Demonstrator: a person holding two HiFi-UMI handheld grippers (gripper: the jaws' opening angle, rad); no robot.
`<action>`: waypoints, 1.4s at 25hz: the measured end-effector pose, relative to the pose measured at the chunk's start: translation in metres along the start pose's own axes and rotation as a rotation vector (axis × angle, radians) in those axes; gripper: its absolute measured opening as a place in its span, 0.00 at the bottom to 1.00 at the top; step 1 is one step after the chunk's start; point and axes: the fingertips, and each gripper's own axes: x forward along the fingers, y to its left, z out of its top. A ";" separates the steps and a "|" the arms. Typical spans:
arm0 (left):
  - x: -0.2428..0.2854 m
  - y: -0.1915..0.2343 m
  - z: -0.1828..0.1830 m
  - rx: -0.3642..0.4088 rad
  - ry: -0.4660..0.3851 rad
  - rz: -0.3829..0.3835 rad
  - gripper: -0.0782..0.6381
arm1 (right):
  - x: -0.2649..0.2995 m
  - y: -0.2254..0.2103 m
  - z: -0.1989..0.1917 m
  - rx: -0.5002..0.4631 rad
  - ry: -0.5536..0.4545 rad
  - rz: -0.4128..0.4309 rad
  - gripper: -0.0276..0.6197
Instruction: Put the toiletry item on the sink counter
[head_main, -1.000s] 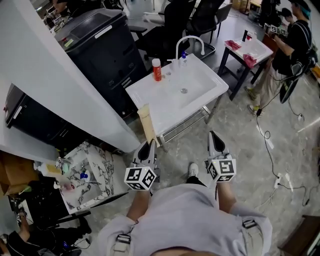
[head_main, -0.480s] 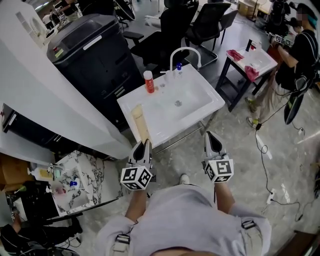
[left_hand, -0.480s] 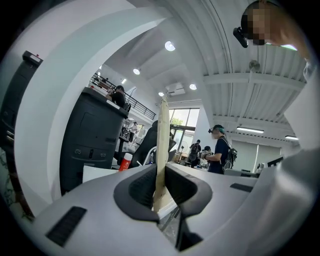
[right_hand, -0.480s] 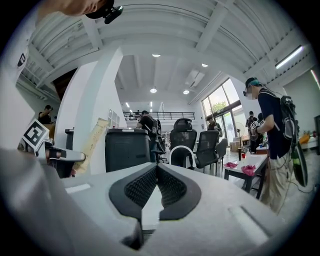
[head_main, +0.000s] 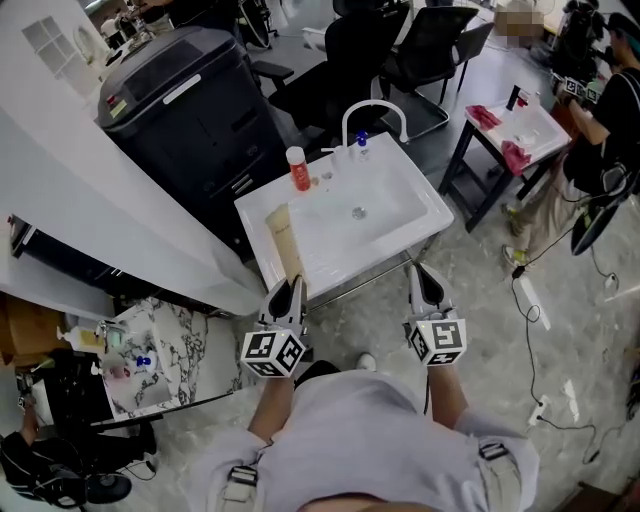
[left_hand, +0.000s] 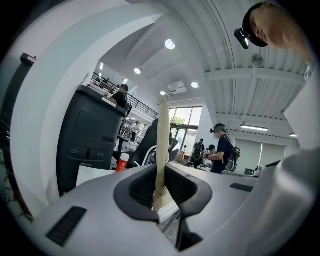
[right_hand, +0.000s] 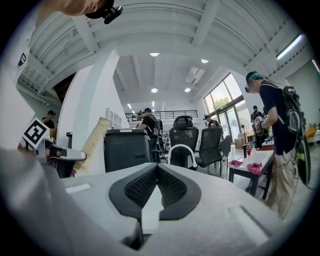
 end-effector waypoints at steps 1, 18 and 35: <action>0.001 0.002 0.000 0.001 0.000 0.007 0.17 | 0.003 0.000 -0.003 0.006 0.006 0.004 0.05; 0.038 0.072 0.025 -0.021 -0.017 0.044 0.17 | 0.094 0.028 0.003 -0.022 0.030 0.049 0.05; 0.032 0.169 0.048 -0.055 -0.022 0.116 0.17 | 0.192 0.127 0.002 -0.058 0.066 0.201 0.05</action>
